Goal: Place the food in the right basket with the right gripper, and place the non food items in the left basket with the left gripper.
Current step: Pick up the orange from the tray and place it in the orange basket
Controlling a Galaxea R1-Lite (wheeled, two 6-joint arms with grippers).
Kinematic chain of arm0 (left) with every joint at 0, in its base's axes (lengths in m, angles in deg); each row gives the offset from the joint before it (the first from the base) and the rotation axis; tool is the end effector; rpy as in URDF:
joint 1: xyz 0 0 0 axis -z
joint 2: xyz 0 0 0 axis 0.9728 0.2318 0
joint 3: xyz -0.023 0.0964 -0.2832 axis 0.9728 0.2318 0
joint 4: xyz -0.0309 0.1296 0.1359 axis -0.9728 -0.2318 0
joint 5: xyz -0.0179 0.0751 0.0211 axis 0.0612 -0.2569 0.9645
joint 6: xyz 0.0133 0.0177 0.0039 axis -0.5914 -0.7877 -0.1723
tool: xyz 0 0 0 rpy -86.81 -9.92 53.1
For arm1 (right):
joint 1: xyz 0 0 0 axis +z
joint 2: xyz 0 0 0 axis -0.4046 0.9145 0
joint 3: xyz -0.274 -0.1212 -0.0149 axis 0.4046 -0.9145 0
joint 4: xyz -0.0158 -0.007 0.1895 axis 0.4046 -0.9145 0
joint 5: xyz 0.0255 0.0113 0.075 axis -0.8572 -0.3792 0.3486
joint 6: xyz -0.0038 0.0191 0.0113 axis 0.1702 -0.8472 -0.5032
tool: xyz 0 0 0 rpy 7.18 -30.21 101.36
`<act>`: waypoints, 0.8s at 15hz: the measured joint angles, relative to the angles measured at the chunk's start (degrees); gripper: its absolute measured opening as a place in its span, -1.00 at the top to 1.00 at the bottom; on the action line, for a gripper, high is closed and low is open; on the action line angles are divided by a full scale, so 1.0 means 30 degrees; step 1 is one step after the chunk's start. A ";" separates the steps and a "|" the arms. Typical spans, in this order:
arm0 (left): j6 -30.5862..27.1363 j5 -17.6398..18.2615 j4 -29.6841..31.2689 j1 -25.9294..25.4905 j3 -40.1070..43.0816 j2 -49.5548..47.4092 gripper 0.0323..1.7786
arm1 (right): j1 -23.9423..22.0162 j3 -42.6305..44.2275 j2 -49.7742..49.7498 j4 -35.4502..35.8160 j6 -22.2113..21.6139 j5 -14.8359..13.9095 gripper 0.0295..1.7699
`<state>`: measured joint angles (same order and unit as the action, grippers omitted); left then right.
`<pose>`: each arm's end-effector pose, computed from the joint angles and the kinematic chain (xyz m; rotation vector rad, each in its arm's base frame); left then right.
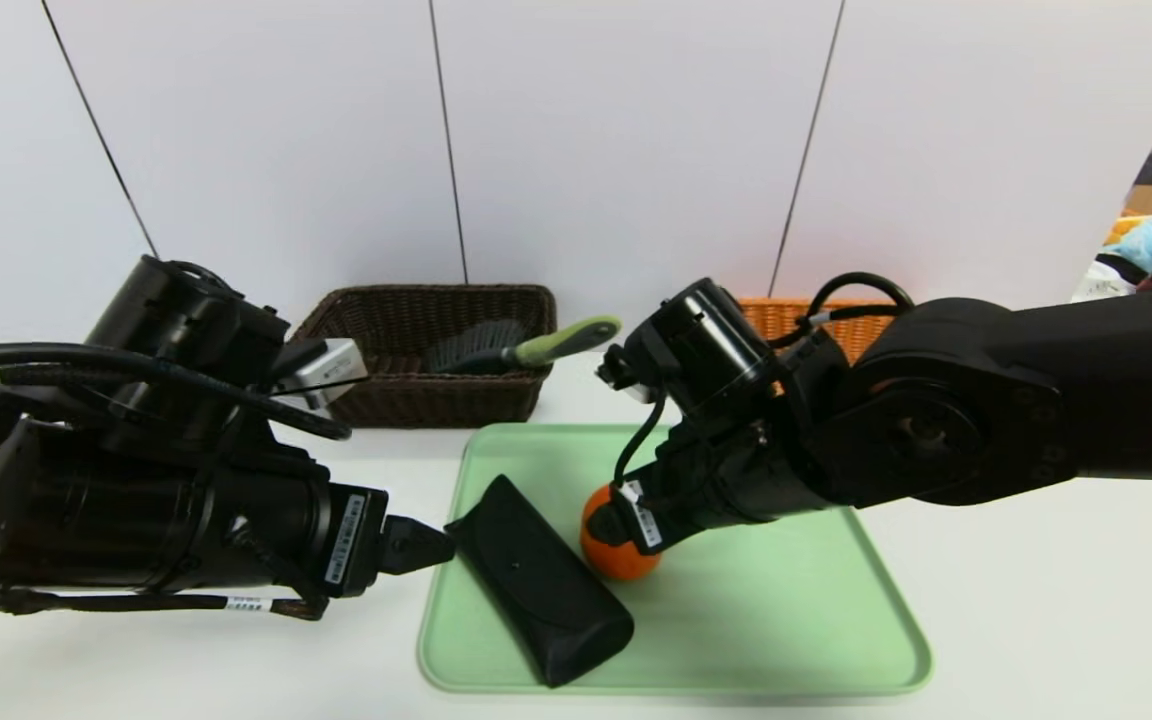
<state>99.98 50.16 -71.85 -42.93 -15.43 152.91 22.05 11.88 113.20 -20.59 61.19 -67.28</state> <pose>0.1848 -0.1235 0.2151 -0.0754 0.8389 -0.4414 0.2504 0.2531 0.1801 -0.2383 0.8725 0.4927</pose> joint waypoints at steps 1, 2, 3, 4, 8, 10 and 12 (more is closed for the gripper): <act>-0.0008 0.0008 0.0045 0.0000 0.0195 -0.0138 -0.90 | 0.0020 0.0024 0.0167 0.0000 -0.0037 0.0008 -0.92; -0.0016 0.0016 0.0073 0.0000 0.0268 -0.0236 -0.90 | 0.0057 0.0073 0.0313 0.0028 -0.0085 0.0020 -0.92; 0.0016 0.0008 0.0061 0.0000 0.0337 -0.0301 -0.90 | 0.0114 0.0183 0.0439 0.0020 -0.0293 0.0028 -0.92; 0.0020 0.0000 0.0102 0.0000 0.0349 -0.0341 -0.90 | 0.0223 0.0284 0.0553 0.0020 -0.0508 0.0037 -0.92; 0.0028 -0.0037 0.0098 0.0000 0.0394 -0.0410 -0.90 | 0.0297 0.0467 0.0992 0.0138 -0.0727 0.0183 -0.92; 0.0053 -0.0028 0.0098 -0.0008 0.0394 -0.0410 -0.90 | 0.0370 0.0467 0.1187 0.0122 -0.0837 0.0203 -0.92; 0.0073 -0.0037 0.0089 -0.0045 0.0394 -0.0410 -0.90 | 0.0370 0.0475 0.1313 0.0065 -0.0829 0.0195 -0.92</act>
<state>100.20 50.05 -71.59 -43.06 -14.25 151.68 23.16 13.30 117.14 -20.39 58.70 -66.70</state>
